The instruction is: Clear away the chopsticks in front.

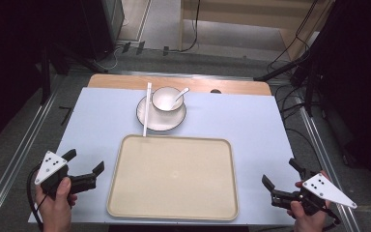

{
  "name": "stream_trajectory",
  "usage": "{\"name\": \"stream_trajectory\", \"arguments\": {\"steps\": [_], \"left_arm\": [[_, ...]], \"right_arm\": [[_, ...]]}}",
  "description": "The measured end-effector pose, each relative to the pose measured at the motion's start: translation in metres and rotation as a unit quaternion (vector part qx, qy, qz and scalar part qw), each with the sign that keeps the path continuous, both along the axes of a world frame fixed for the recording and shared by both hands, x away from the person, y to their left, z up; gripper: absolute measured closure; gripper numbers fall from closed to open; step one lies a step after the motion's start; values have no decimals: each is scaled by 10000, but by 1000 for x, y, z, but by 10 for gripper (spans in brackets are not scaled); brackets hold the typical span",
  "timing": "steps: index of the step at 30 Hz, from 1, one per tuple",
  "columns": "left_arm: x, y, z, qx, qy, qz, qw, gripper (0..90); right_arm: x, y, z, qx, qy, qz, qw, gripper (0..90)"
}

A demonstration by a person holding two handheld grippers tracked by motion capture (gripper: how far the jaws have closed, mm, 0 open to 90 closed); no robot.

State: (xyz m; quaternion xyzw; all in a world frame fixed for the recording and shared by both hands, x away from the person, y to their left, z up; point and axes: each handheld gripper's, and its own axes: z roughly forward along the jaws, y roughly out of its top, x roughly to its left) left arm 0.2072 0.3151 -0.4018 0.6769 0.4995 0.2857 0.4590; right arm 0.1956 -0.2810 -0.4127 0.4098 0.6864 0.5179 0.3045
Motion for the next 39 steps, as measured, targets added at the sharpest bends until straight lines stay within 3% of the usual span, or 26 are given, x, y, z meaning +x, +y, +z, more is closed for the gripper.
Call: {"name": "stream_trajectory", "arguments": {"steps": [4,8,14,18,28,32,39], "left_arm": [[4,-10,8,-43,-36,-108,9999,0],[10,-21,14,184,15,-151,9997,0],[23,-33,23,183,2,-184,9997,0],[32,-42,26,147,60,-357,9992,0],[70,-64,37,10,304,-634,9975,0],[84,-68,43,-118,292,-775,9965,0],[109,-72,40,0,449,-725,9964,0]], "right_arm": [[1,4,-3,-58,27,47,10000,0],[5,5,-4,-37,65,96,9999,0],[3,11,-6,-125,122,248,9995,0],[1,14,-6,-128,142,295,9994,0],[-3,21,0,-136,75,348,9993,0],[-3,20,-1,-131,101,282,9995,0],[-3,16,-2,-80,119,290,9995,0]]}}
